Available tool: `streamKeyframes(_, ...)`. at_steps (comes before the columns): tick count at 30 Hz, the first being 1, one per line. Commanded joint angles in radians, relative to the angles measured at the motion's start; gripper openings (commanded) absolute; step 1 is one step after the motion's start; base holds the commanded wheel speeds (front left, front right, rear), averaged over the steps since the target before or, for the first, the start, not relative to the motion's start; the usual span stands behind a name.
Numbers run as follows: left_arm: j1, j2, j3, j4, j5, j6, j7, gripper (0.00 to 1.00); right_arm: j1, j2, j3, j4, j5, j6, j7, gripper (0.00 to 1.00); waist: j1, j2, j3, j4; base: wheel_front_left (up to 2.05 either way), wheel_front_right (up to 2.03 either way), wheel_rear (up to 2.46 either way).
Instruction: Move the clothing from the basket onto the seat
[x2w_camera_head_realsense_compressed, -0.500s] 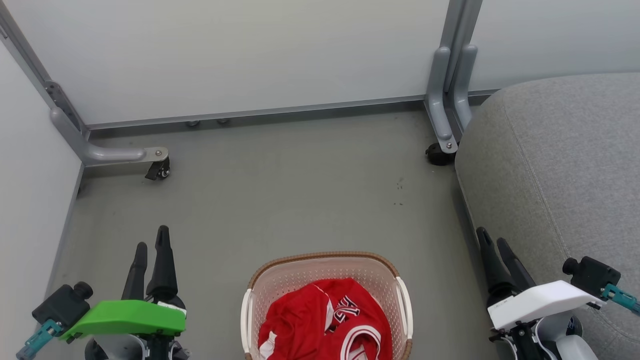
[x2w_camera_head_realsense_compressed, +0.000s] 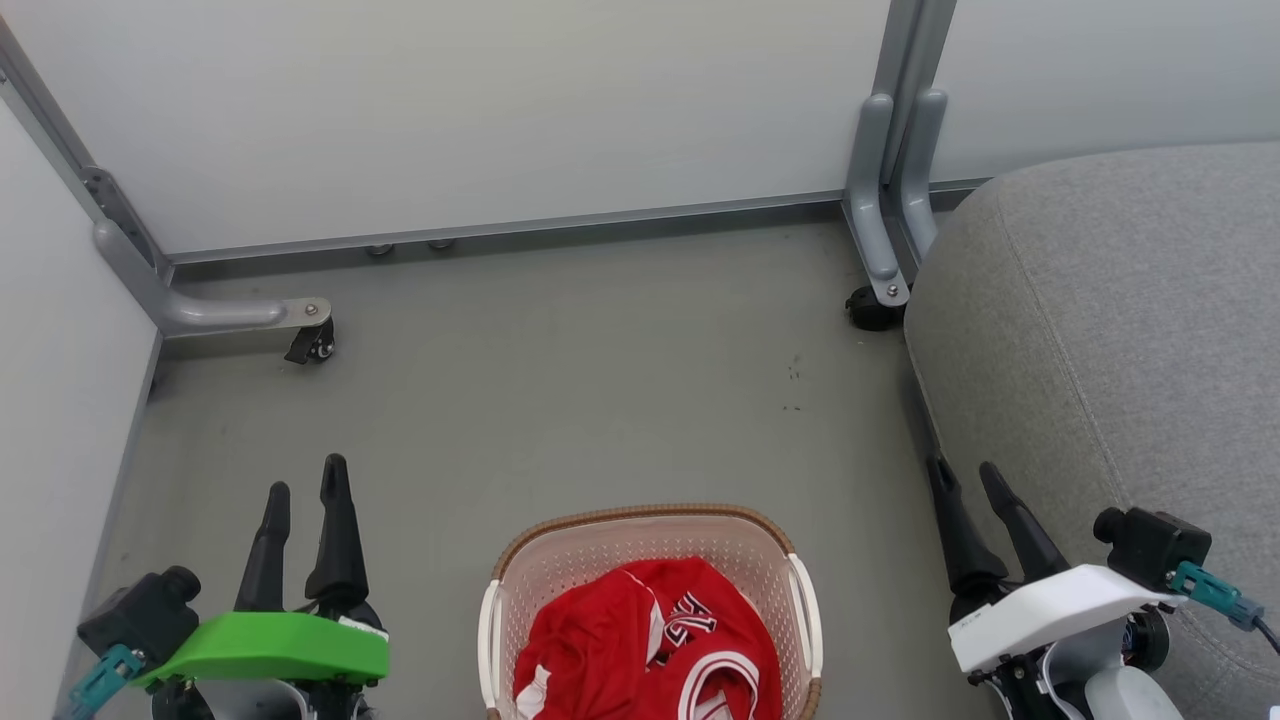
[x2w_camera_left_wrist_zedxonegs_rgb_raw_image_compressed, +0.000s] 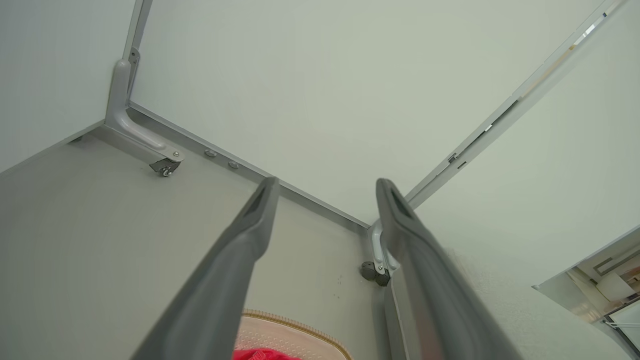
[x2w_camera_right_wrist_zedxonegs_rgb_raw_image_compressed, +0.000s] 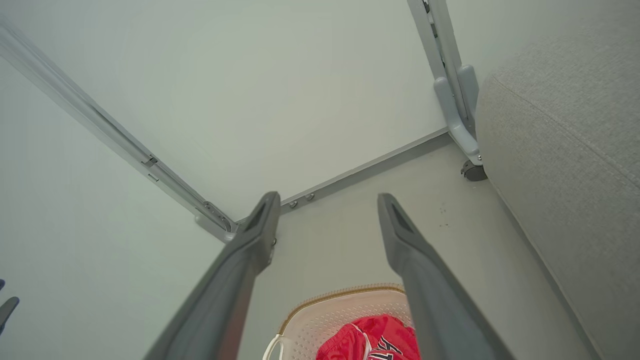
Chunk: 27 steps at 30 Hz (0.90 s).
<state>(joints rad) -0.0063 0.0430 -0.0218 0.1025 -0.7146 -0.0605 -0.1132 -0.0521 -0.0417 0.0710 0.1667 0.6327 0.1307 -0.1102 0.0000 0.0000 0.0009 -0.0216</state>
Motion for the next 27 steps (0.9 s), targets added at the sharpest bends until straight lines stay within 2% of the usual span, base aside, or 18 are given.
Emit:
streamKeyframes(1, 0.003, 0.007, -0.001, -0.014, 0.036, -0.003, -0.010, 1.00, -0.002, -0.006, 0.006, -0.015, -0.036, 0.000, -0.012, 1.00, 0.0000, 0.0000, 0.000, 0.000, 0.00, 0.00, 0.00)
streamKeyframes(16, 0.019, 0.008, -0.018, -0.004, 0.172, -0.021, -0.050, 1.00, 0.007, -0.008, 0.025, -0.023, -0.169, 0.000, -0.054, 1.00, 0.0000, 0.0000, -0.001, -0.007, 0.00, 0.00, 0.00)
streamKeyframes(27, 0.026, 0.009, -0.034, 0.002, 0.278, -0.028, -0.076, 1.00, 0.013, -0.008, 0.013, -0.020, -0.220, 0.000, -0.079, 1.00, 0.0000, 0.0000, -0.003, -0.011, 0.00, 0.00, 0.00)
